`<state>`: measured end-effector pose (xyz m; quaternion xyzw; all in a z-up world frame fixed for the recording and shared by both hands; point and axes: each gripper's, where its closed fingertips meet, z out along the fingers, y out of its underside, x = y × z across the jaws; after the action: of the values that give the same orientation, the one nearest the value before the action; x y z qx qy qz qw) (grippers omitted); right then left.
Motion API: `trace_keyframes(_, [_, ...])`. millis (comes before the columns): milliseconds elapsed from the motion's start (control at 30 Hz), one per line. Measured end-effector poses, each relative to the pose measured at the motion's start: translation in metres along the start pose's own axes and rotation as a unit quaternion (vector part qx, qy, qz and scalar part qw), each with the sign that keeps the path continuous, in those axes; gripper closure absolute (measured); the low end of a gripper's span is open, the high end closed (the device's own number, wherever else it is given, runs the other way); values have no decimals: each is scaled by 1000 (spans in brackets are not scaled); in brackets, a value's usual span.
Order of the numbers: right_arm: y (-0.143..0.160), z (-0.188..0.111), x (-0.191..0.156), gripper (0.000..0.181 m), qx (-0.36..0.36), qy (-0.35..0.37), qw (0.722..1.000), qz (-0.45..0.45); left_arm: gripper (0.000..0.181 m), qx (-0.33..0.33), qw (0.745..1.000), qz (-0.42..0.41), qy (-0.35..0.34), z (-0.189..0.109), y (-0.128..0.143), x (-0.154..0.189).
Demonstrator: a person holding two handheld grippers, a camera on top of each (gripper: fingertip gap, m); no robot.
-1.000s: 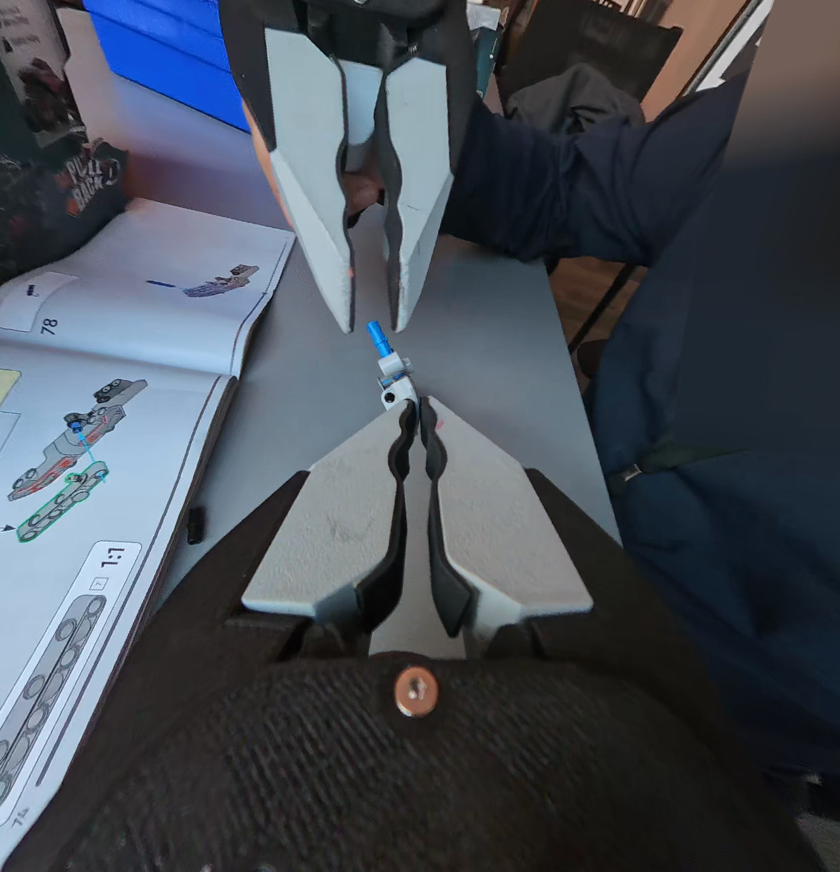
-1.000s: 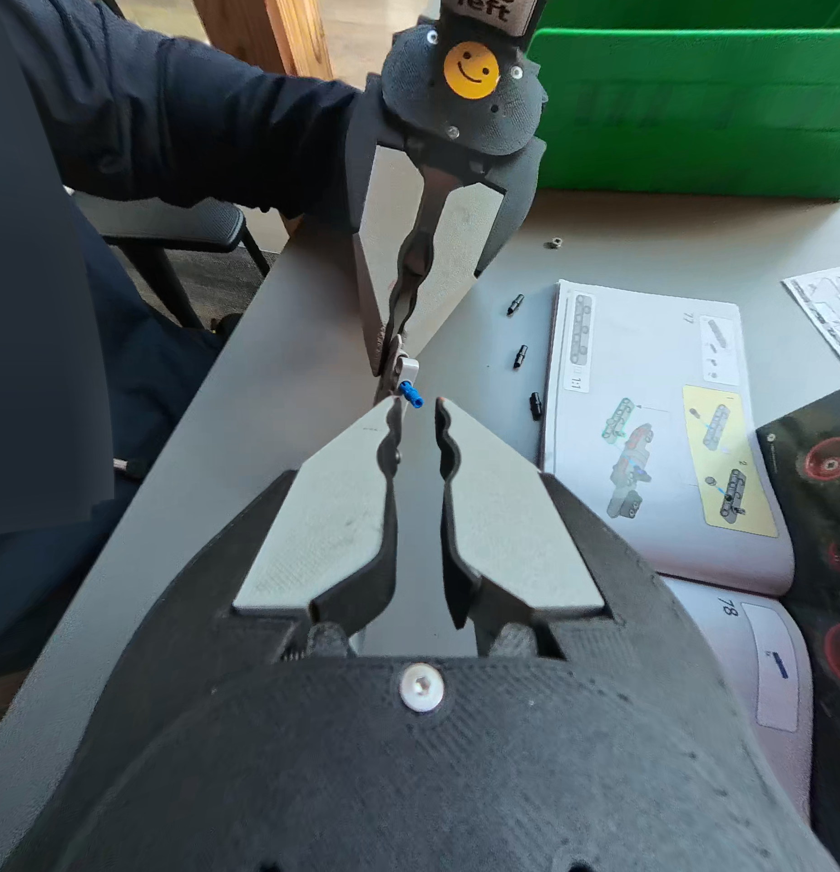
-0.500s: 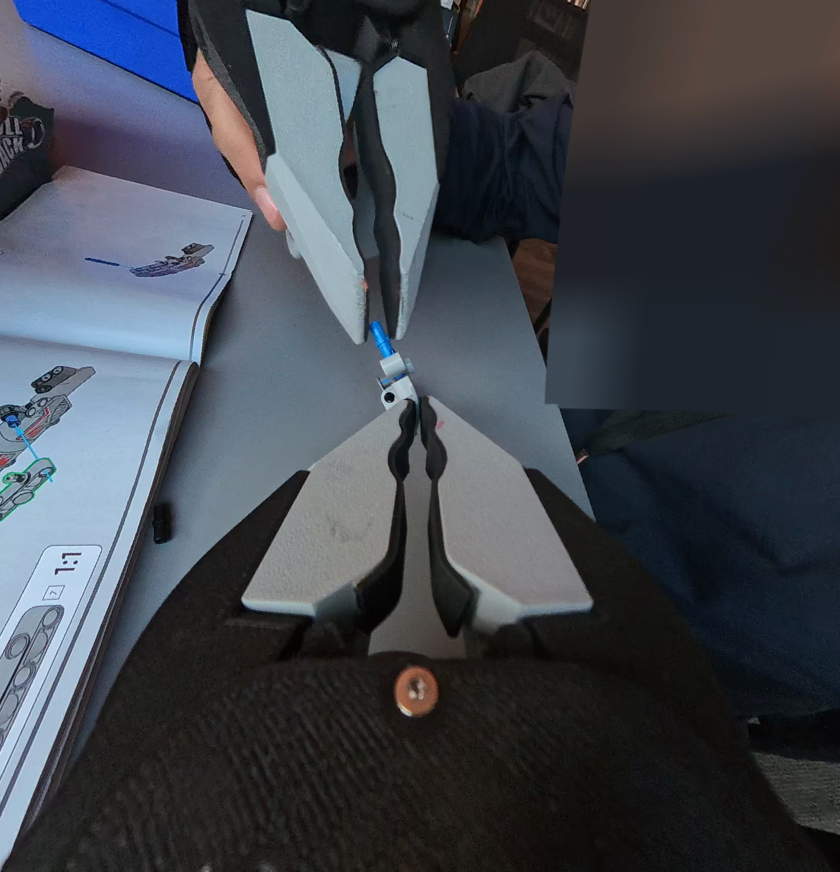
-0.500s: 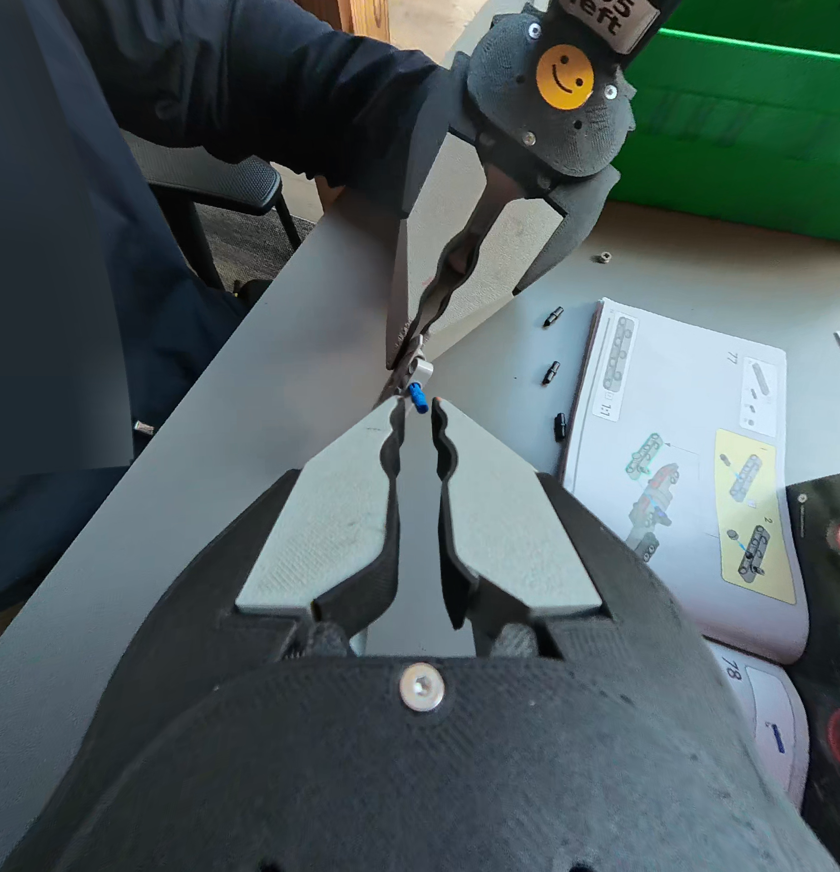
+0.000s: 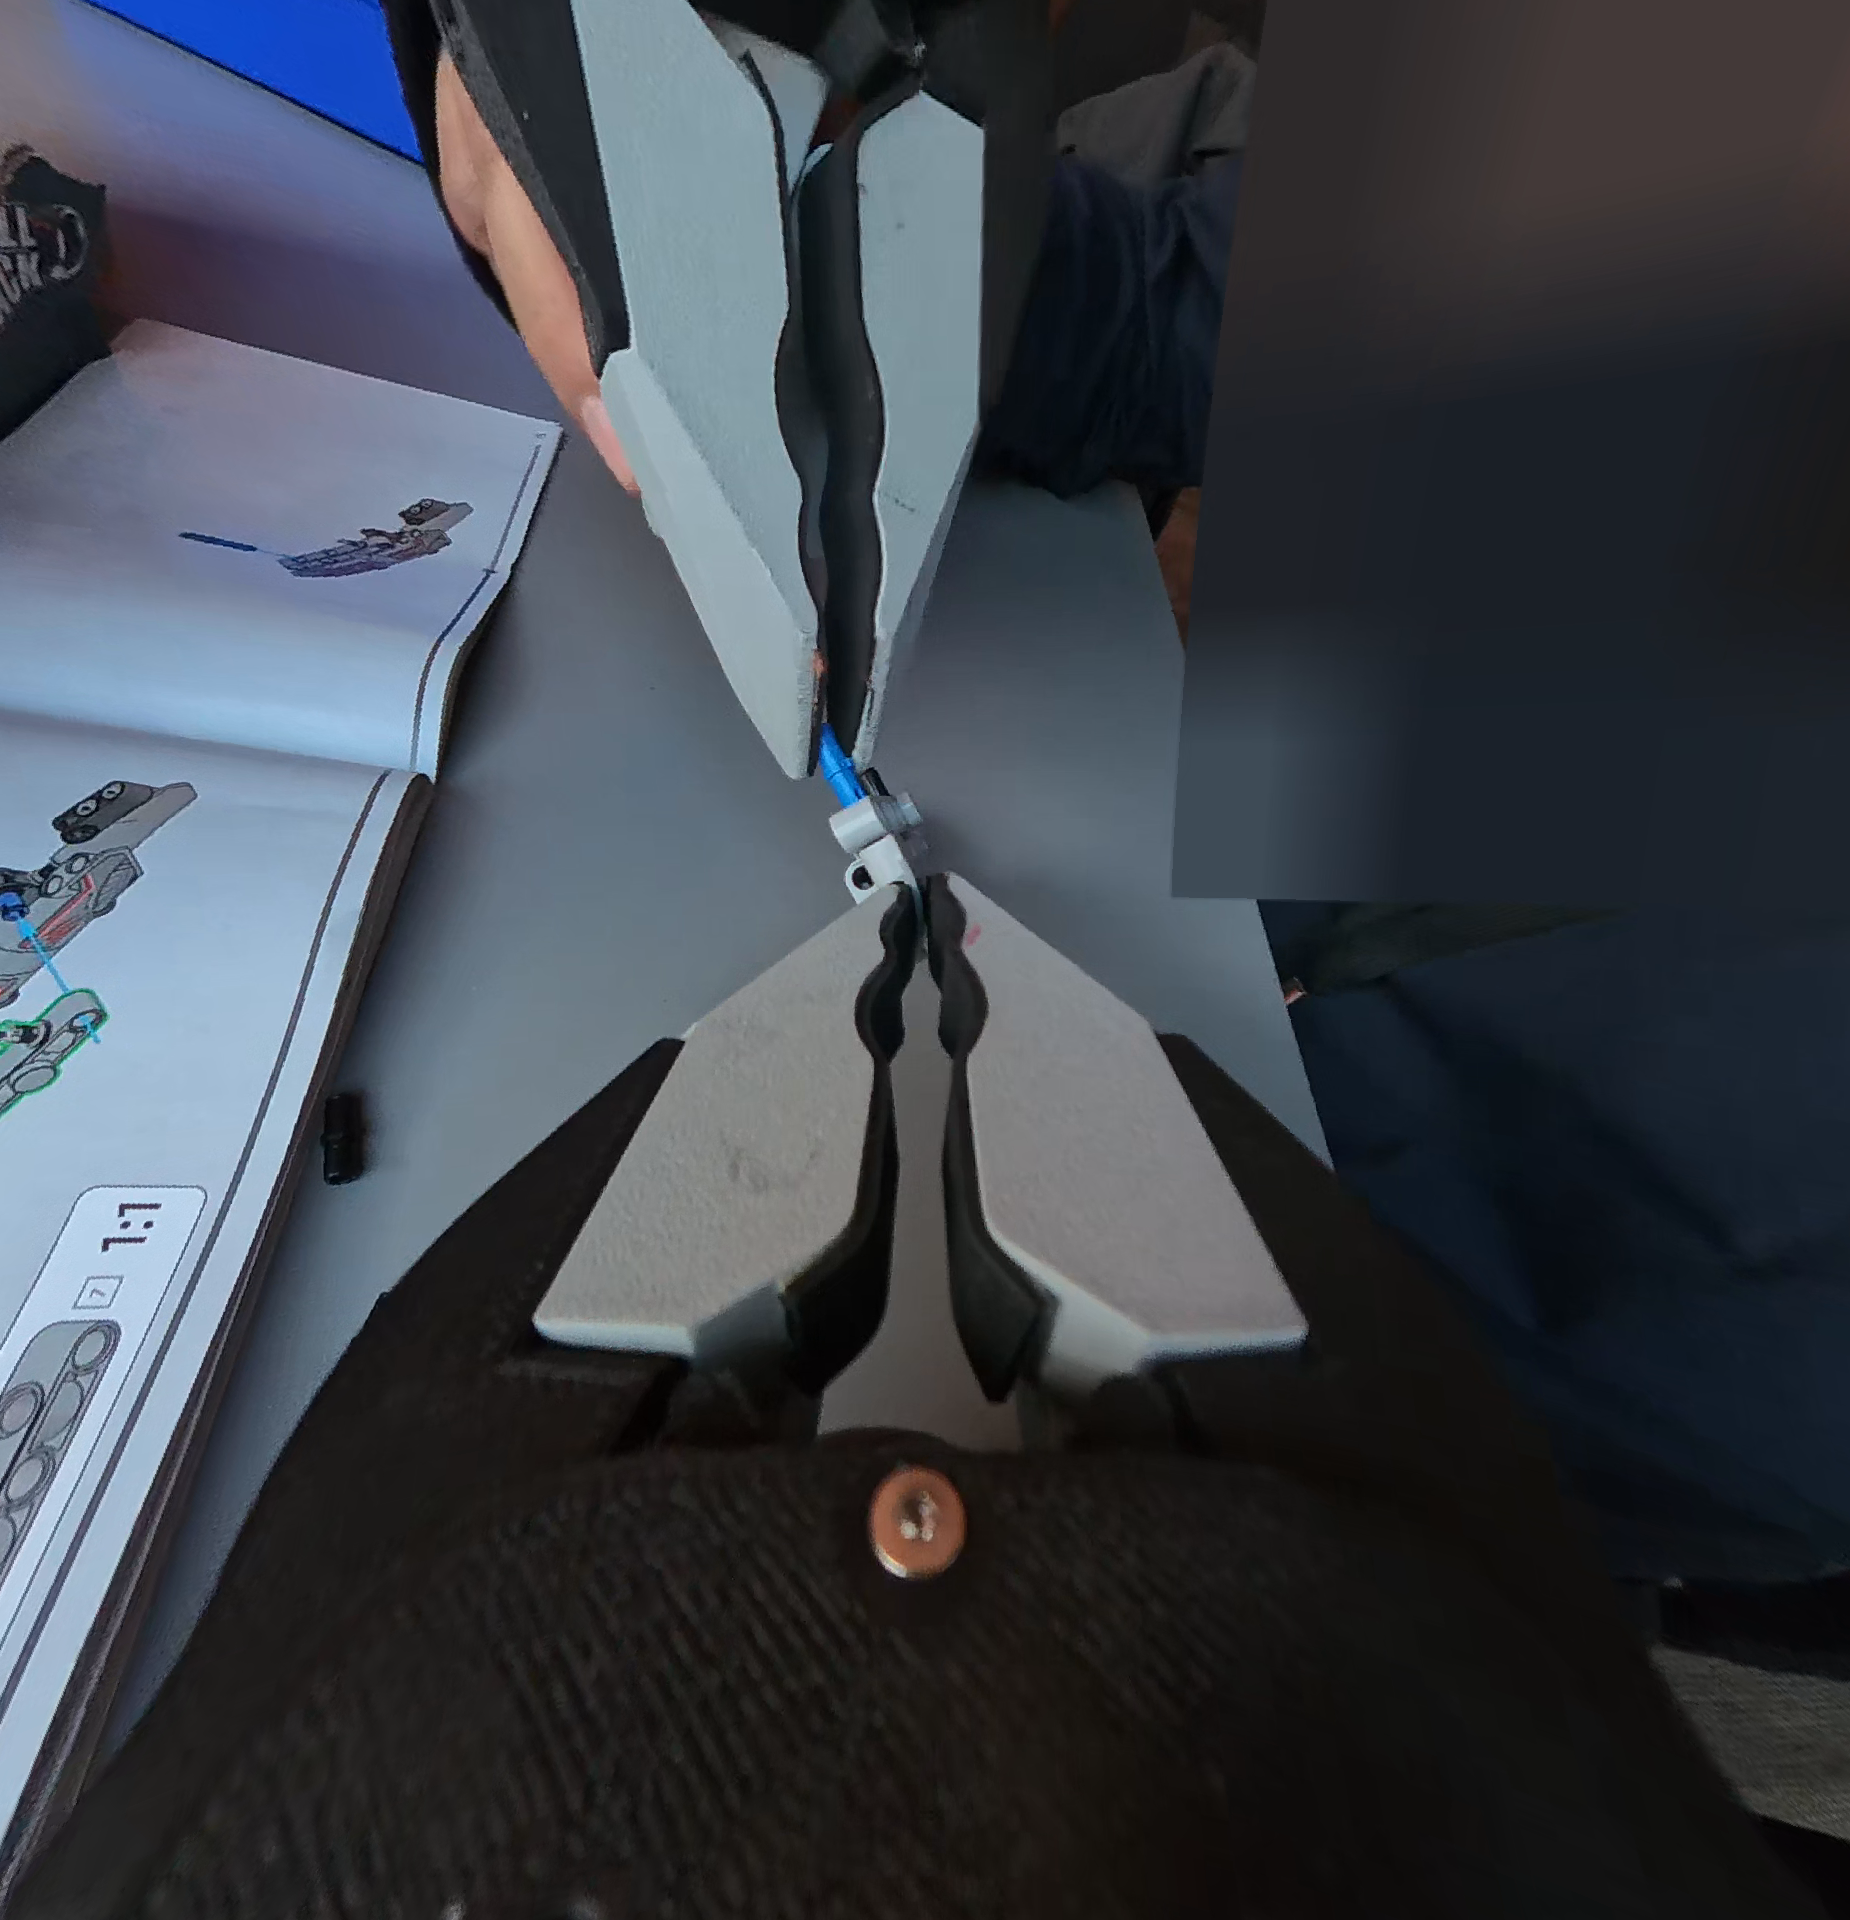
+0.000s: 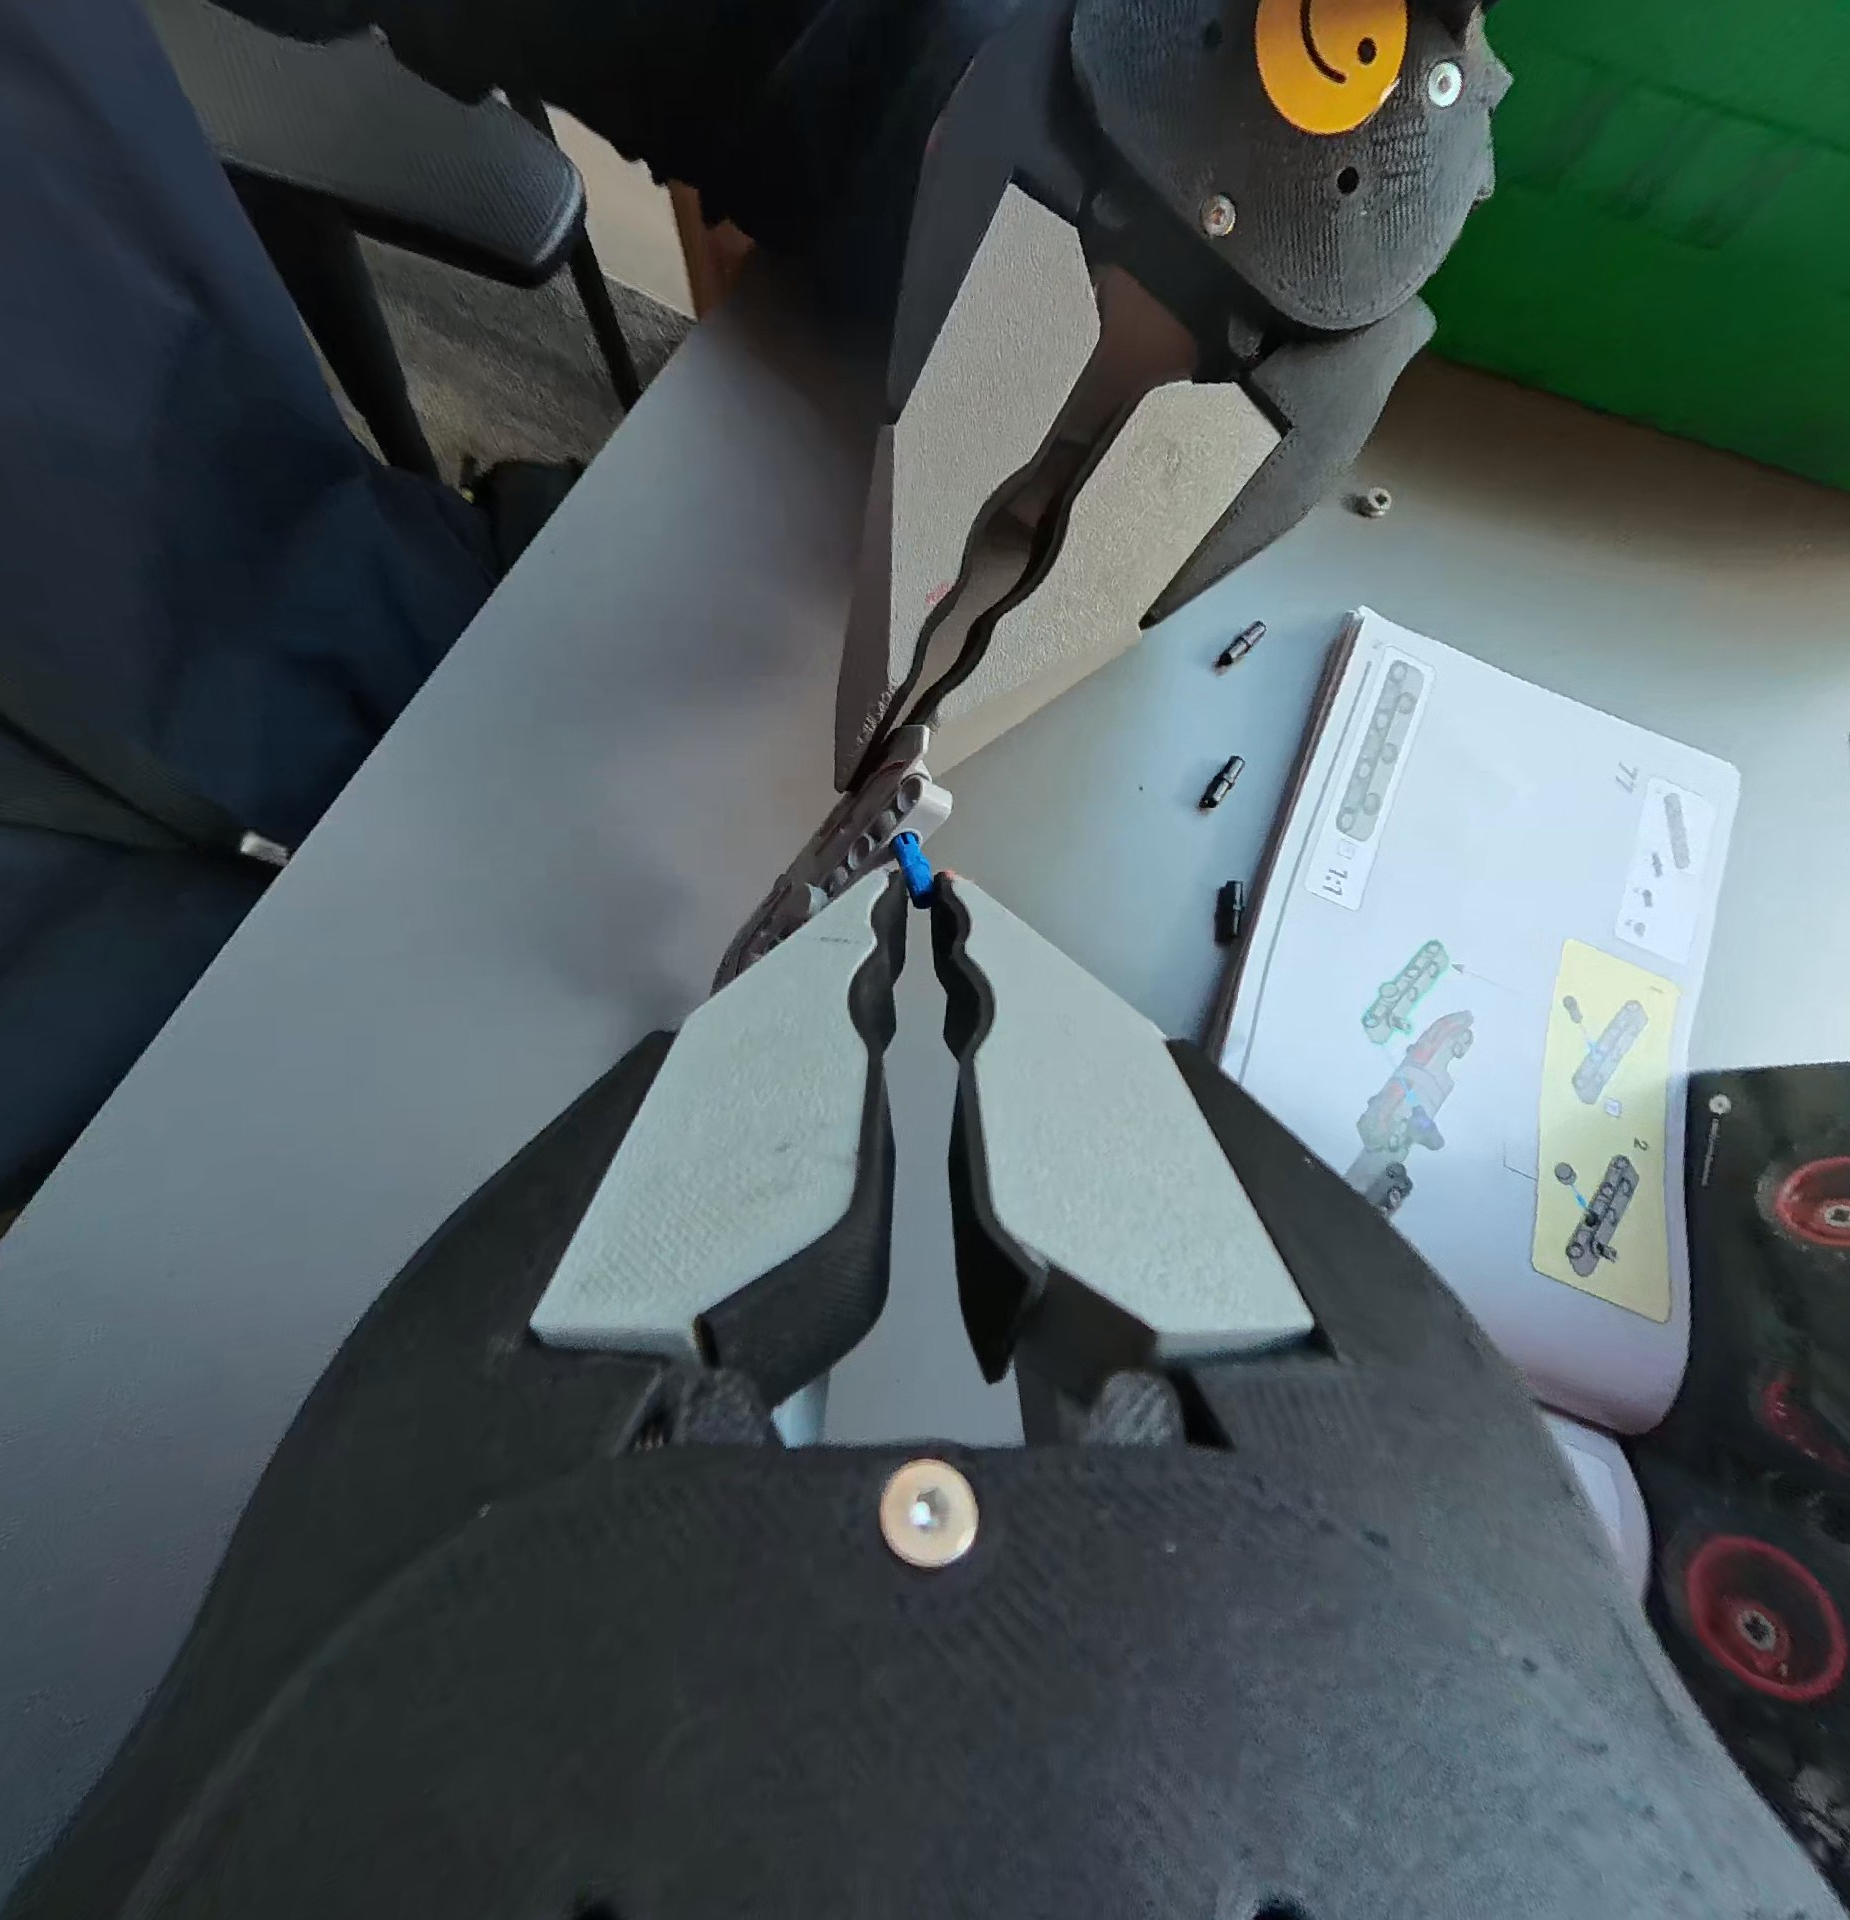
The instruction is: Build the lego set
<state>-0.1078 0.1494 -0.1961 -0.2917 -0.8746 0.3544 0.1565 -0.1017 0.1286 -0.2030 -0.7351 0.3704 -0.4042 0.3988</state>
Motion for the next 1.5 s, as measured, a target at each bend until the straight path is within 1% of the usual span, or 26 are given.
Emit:
trace_keyframes(67, [-1, 1, -3, 180, 19, -27, 999, 1, 181, -5, 1000, 8, -2, 1, 1, 1])
trace_keyframes(167, [-1, 2, -6, 181, 43, -65, 997, -10, 181, -13, 1000, 0, 14, 2, 3, 3])
trace_keyframes(233, [0, 3, -4, 181, 48, -73, 996, -6, 181, -14, 1000, -5, 11, 1, 4, 1])
trace_keyframes(333, [-1, 4, -6, 181, 45, -64, 997, -21, 181, -18, 1000, 6, 0, 1, 5, 1])
trace_keyframes(433, [-3, 8, -12, 181, 71, -95, 993, -15, 181, -21, 1000, 4, 13, 3, 5, 3])
trace_keyframes(500, [-2, 10, -13, 181, 72, -110, 991, -1, 181, -32, 999, 6, 18, 5, 8, 5])
trace_keyframes(567, [-2, 9, -11, 181, 51, -87, 995, -13, 181, -26, 1000, 9, 8, 4, 7, 3])
trace_keyframes(633, [0, 10, -11, 181, 25, -69, 997, -26, 181, -35, 999, 8, -1, 5, 8, 1])
trace_keyframes(767, [2, 12, -13, 181, 14, -73, 997, -19, 181, -43, 999, 5, 8, 6, 11, 2])
trace_keyframes(800, [2, 9, -12, 181, 13, -73, 997, -11, 181, -36, 999, -4, 16, 6, 9, 3])
trace_keyframes(833, [3, 7, -9, 181, 13, -67, 998, -4, 181, -24, 1000, -12, 9, 6, 6, -1])
trace_keyframes(933, [1, 0, -2, 181, 50, -60, 997, 28, 178, 20, 999, -19, -23, -1, -5, -9])
trace_keyframes(1033, [7, 2, -5, 181, 71, -70, 993, 56, 180, 30, 998, -34, -38, -5, -5, -11])
trace_keyframes(1167, [8, 4, -6, 181, 92, -62, 991, 74, 180, 30, 997, -59, -31, -5, -3, -10])
trace_keyframes(1267, [6, 1, -6, 181, 109, -50, 990, 75, 164, 33, 994, -102, 8, -2, -3, -4])
trace_keyframes(1333, [4, 0, -7, 181, 124, -44, 988, 75, 168, 31, 993, -109, 15, 0, -2, -1])
trace_keyframes(1367, [3, -1, -8, 181, 130, -45, 988, 76, 176, 25, 994, -105, 10, 1, 0, -1])
trace_keyframes(1400, [2, -1, -8, 181, 133, -45, 987, 77, 179, 22, 995, -100, 6, 2, 0, -1])
trace_keyframes(1500, [1, -1, -8, 180, 136, -39, 986, 83, 179, 21, 996, -82, -1, 2, 0, 1])
